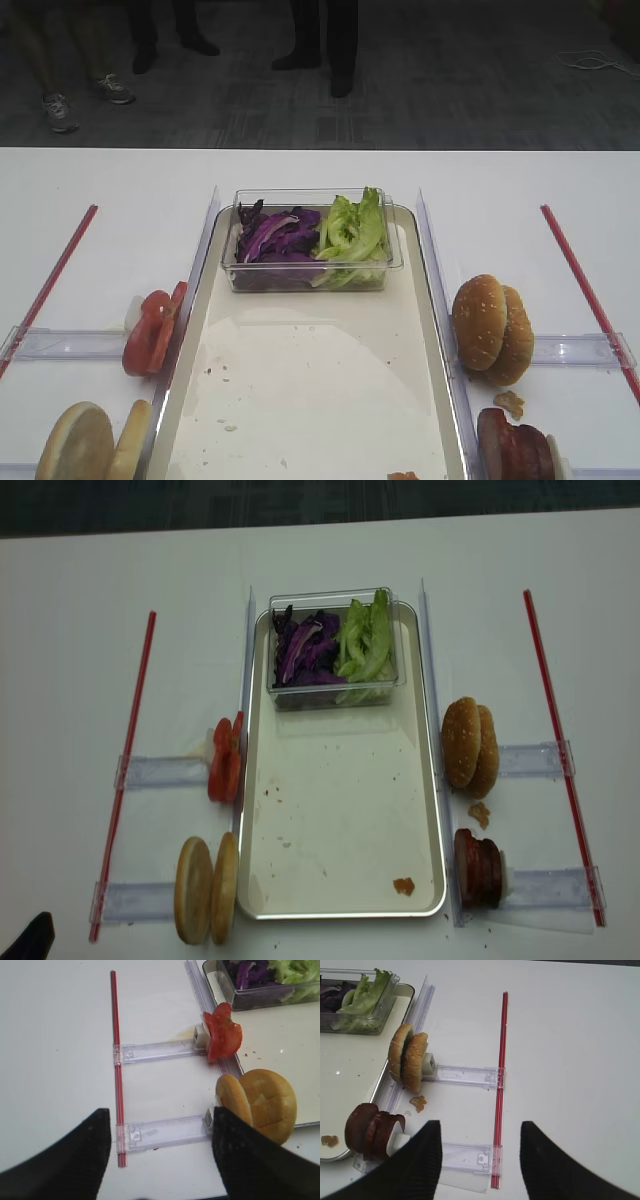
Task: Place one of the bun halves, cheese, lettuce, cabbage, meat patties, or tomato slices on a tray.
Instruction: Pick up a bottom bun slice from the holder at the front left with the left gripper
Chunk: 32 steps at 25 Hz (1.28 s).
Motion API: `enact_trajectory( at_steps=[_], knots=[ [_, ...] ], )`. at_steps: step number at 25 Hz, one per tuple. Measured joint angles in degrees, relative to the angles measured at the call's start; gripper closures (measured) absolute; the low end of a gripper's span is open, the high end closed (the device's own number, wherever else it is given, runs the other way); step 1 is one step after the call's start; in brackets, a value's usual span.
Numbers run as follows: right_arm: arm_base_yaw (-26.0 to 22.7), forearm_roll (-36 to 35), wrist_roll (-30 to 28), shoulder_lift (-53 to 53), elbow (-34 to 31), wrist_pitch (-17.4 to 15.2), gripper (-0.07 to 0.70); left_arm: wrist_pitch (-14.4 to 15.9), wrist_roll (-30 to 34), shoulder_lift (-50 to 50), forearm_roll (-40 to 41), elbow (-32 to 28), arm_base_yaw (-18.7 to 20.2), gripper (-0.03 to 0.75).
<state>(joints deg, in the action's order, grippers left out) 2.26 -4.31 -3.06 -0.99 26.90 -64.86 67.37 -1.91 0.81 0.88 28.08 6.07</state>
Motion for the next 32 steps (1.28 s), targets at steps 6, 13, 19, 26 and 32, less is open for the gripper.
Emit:
enact_trajectory(
  at_steps=[6,13,19,26,32],
  knots=[
    [0.0,0.0,0.0,0.0,0.0,0.0,0.247,0.0,0.0,0.0,0.0,0.0,0.0,0.302],
    [0.0,0.0,0.0,0.0,0.0,0.0,0.247,0.0,0.0,0.0,0.0,0.0,0.0,0.302],
    [0.0,0.0,0.0,0.0,0.0,0.0,0.247,0.0,0.1,-2.9,0.0,0.0,0.0,0.302],
    [0.0,0.0,-0.1,0.0,0.0,0.0,0.247,1.5,0.1,-7.9,0.0,0.9,0.0,0.302],
    [0.0,0.0,-0.1,0.0,0.0,0.0,0.247,4.7,-0.3,-13.7,0.0,3.3,0.1,0.302]
  ],
)
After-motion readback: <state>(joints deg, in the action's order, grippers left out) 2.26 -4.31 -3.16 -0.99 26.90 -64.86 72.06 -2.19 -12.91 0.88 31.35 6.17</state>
